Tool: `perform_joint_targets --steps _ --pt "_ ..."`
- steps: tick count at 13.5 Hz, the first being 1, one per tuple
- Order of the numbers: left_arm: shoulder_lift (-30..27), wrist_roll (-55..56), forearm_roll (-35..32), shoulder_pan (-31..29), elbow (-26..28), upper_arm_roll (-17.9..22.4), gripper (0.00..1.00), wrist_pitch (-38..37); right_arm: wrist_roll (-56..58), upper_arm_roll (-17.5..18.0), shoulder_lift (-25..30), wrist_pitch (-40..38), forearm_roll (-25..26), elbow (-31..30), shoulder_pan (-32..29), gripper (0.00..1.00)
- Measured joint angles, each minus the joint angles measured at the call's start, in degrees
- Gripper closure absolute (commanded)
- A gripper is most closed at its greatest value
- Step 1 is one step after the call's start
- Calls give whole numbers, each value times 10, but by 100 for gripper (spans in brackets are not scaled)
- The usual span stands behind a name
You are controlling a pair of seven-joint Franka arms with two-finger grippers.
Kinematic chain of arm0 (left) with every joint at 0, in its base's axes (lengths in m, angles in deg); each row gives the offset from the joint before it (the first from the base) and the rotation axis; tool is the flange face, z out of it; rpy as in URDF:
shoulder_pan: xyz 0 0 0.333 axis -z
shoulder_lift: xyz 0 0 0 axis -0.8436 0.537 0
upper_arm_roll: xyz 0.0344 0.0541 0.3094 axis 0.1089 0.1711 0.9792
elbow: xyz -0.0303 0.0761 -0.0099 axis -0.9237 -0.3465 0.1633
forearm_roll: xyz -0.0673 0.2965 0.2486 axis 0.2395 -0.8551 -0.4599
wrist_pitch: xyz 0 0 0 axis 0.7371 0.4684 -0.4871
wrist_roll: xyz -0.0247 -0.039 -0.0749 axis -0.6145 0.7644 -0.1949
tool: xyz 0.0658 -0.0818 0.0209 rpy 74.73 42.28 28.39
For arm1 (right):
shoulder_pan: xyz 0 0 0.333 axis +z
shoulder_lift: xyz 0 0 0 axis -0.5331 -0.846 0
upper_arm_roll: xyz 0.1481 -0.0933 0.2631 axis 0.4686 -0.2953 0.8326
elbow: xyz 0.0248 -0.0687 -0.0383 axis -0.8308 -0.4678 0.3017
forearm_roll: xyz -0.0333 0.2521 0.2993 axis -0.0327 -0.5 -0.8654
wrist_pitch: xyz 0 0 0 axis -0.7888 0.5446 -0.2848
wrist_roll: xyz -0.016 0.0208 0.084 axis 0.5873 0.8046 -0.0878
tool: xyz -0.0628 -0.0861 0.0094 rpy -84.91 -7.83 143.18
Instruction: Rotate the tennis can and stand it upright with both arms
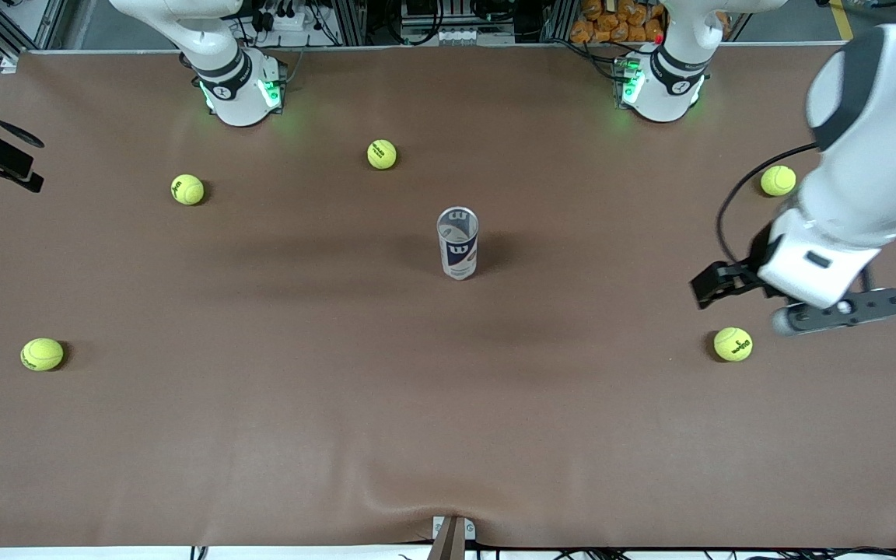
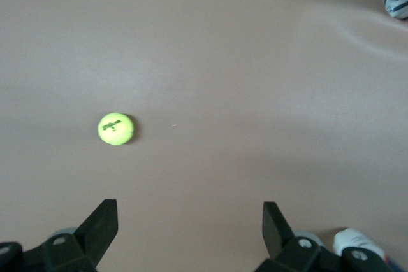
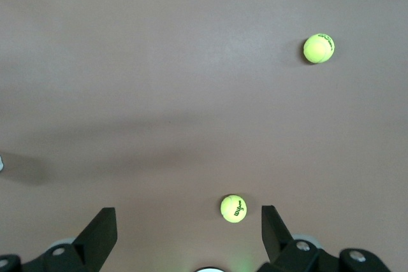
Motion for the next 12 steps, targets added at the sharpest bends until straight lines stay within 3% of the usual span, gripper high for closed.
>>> perform_joint_targets --steps 4,7,10,12 --pt "-65 -18 4 -15 28 -18 0 -52 5 0 1 0 0 1 0 0" --pt "-151 -14 32 -7 107 -20 0 -55 5 0 1 -1 0 2 0 0" --pt "-223 -18 61 -7 170 -2 0 -55 5 0 1 -1 0 2 1 0" --pt "-233 -53 62 -8 179 22 0 -51 5 1 1 -1 0 2 1 0"
